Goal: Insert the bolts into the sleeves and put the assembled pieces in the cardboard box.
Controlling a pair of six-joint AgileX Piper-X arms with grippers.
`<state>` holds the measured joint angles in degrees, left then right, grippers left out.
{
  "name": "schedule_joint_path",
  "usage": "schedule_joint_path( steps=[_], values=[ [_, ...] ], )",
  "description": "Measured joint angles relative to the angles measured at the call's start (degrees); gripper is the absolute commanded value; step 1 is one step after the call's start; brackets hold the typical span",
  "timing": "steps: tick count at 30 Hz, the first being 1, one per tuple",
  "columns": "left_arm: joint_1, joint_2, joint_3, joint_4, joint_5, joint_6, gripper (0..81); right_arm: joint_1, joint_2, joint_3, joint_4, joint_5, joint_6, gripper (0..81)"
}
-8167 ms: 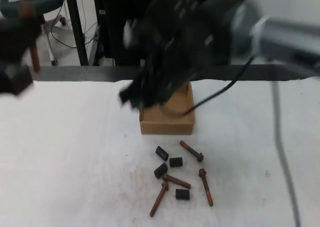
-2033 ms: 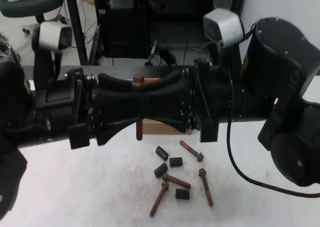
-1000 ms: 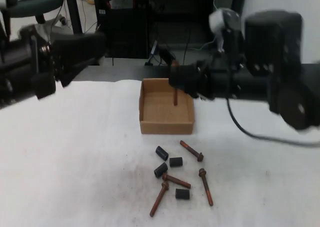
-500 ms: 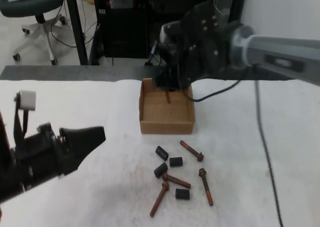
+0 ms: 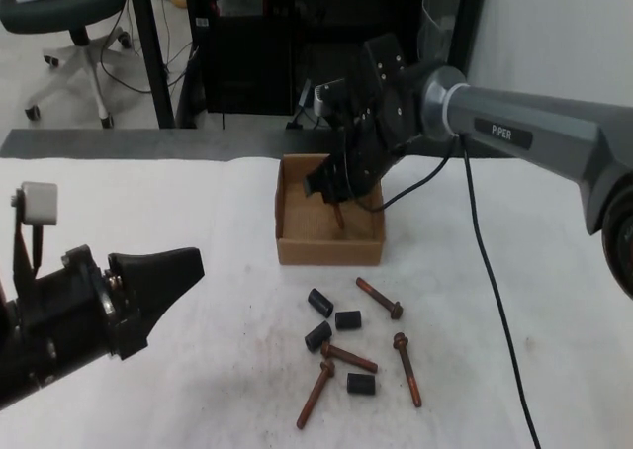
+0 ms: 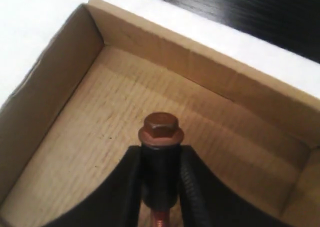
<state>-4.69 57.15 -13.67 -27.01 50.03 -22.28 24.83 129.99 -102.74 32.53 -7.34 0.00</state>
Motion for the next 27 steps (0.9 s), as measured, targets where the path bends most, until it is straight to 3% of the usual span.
schedule_joint_path(
  steps=[2,4,10,20,27],
  values=[
    [0.0,0.0,0.0,0.0,-0.16,0.0,0.3,-0.14,0.0,-0.22,0.29,0.0,0.0,32.2],
    [0.0,0.0,0.0,0.0,-0.16,0.55,0.3,-0.14,0.0,-0.22,0.62,-0.59,0.0,39.1],
    [0.0,0.0,0.0,0.0,-0.16,1.19,0.3,-0.14,0.0,-0.36,3.01,-1.43,0.0,33.1],
    [0.0,0.0,0.0,0.0,-0.16,2.24,0.3,-0.14,-8.02,-0.36,8.19,-4.97,-3.34,33.3],
    [0.0,0.0,0.07,1.42,-0.16,4.25,0.3,-0.14,-18.51,-1.13,29.53,-16.02,-17.95,33.3]
  ],
)
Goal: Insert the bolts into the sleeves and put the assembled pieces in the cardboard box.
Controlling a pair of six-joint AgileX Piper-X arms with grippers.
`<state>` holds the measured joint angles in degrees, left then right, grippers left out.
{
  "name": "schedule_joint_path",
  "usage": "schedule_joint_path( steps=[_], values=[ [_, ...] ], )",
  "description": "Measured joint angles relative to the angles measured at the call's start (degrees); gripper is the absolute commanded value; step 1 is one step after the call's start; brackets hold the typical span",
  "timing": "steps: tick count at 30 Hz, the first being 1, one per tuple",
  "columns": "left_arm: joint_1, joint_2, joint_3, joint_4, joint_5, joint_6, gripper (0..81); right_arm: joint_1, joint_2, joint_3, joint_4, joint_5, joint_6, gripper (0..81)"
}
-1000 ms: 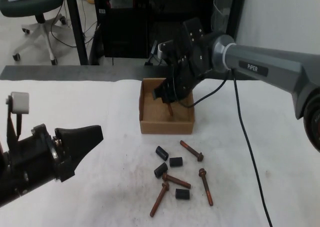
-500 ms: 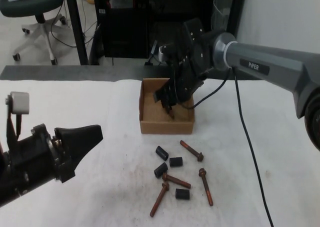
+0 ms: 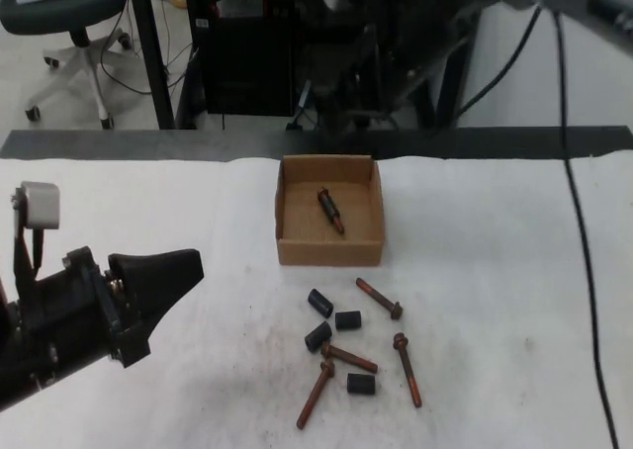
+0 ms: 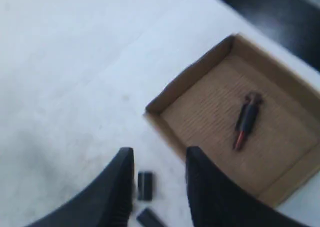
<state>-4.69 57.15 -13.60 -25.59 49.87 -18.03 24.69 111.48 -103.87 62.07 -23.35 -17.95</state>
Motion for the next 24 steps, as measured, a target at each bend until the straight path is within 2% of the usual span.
schedule_joint_path(
  steps=[5,10,20,24],
  values=[
    [0.0,0.0,0.0,0.86,0.0,1.83,0.3,0.46,0.87,6.51,7.66,-0.37,-7.91,33.3],
    [0.0,0.0,0.0,1.16,0.0,2.17,0.3,2.09,0.85,11.67,7.05,-0.37,-9.08,33.3],
    [-1.26,0.0,0.0,1.26,0.0,2.23,0.3,8.55,0.85,19.85,-4.98,-0.22,-9.47,33.3],
    [-1.47,0.0,0.0,1.26,0.0,2.23,0.3,10.9,0.85,22.44,-10.71,4.64,-11.35,33.3]
  ],
)
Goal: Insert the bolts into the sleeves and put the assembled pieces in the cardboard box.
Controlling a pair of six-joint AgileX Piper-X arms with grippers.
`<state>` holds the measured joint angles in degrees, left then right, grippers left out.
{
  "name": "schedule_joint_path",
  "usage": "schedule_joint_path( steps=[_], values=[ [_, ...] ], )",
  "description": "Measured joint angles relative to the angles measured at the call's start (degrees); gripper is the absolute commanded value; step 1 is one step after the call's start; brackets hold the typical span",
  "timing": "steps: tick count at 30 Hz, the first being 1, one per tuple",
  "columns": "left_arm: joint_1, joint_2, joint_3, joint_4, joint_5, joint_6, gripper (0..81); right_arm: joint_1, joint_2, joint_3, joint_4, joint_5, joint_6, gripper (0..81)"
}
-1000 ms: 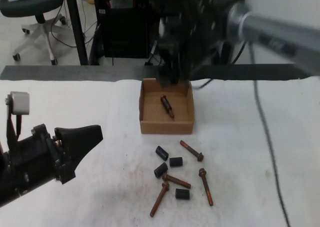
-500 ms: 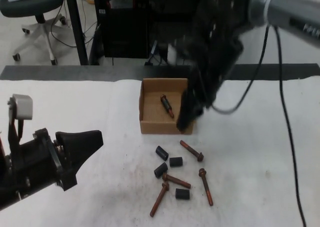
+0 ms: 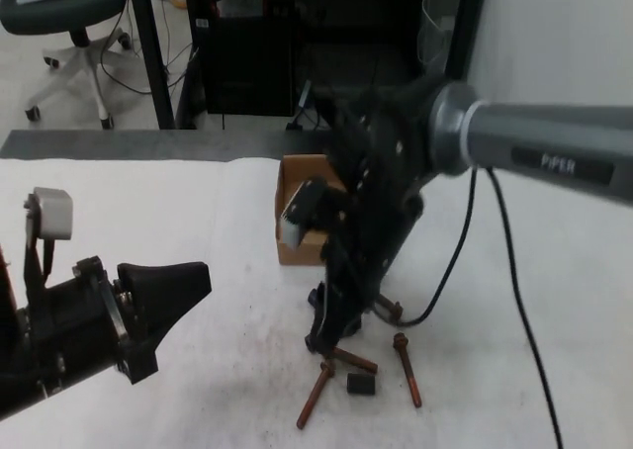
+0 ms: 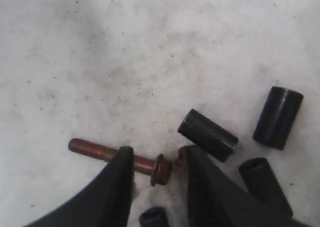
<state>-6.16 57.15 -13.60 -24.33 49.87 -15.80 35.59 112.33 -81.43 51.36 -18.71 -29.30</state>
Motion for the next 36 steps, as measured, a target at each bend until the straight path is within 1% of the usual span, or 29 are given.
schedule_joint_path(
  steps=[3,8,14,18,27,36],
  values=[
    [0.0,0.0,0.0,0.0,0.0,0.0,0.3,0.45,0.0,1.47,-2.01,3.84,-2.55,33.3],
    [0.0,0.0,0.0,0.0,0.0,0.0,0.3,-0.34,0.0,3.86,-2.82,7.3,-4.58,33.3],
    [0.0,0.0,0.0,0.0,0.0,0.0,0.3,-1.99,0.0,4.72,-2.59,8.41,-4.95,33.3],
    [0.0,0.0,0.0,0.0,0.0,0.0,0.3,-1.97,0.55,4.72,-2.59,8.39,-5.3,33.3],
    [0.0,0.0,0.0,0.11,0.0,1.28,0.3,-0.38,2.84,4.1,-2.47,8.48,-6.79,33.3],
    [0.0,0.0,0.07,0.34,0.0,1.28,0.3,-0.33,2.95,4.01,-2.67,8.6,-7.28,33.3]
  ],
)
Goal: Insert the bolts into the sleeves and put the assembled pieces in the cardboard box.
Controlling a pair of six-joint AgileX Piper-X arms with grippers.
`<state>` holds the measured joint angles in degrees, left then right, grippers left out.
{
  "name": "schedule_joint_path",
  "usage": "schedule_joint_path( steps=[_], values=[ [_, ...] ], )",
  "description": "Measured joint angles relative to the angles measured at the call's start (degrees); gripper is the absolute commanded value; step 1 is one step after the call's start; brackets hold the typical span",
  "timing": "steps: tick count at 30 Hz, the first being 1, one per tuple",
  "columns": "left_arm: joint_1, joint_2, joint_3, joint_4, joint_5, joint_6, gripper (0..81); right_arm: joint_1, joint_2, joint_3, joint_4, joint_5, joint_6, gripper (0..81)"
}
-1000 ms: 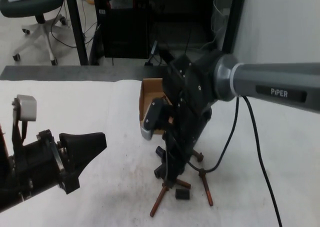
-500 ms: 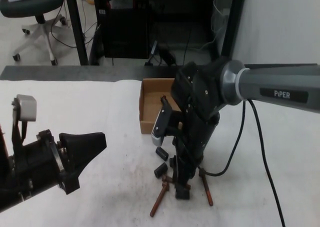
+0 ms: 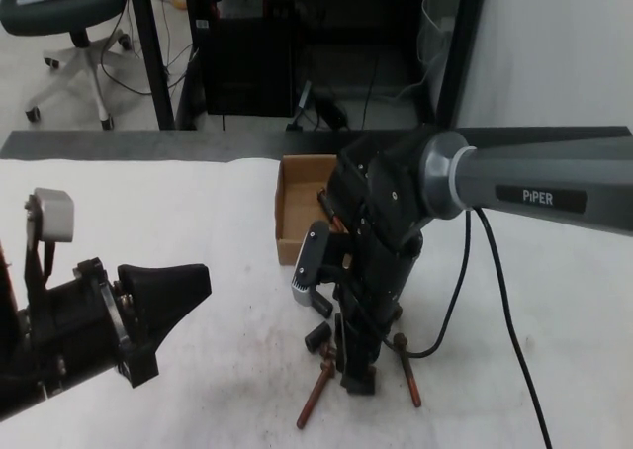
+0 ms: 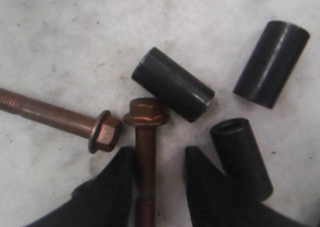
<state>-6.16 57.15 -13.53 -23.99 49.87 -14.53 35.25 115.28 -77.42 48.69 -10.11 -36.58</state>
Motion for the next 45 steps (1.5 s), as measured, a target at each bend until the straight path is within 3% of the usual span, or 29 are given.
schedule_joint_path(
  steps=[25,28,30,42,45],
  values=[
    [0.0,0.0,0.0,0.0,0.0,0.18,0.3,2.5,1.21,-2.43,-1.38,1.55,-1.98,33.2],
    [0.0,0.0,0.0,0.0,0.0,0.33,0.3,2.47,1.26,-2.48,-1.56,2.05,-2.75,22.8],
    [0.0,0.0,0.0,0.0,0.0,0.33,0.3,2.59,1.26,-2.48,-1.8,2.22,-3.41,1.8],
    [0.0,0.0,0.0,0.0,0.0,-0.47,0.3,2.53,0.13,-2.57,0.7,2.57,-4.12,0.8],
    [0.0,-0.4,-0.39,0.39,0.0,-3.0,0.3,1.86,-3.4,-2.02,3.13,-0.34,-2.82,0.8]
  ],
)
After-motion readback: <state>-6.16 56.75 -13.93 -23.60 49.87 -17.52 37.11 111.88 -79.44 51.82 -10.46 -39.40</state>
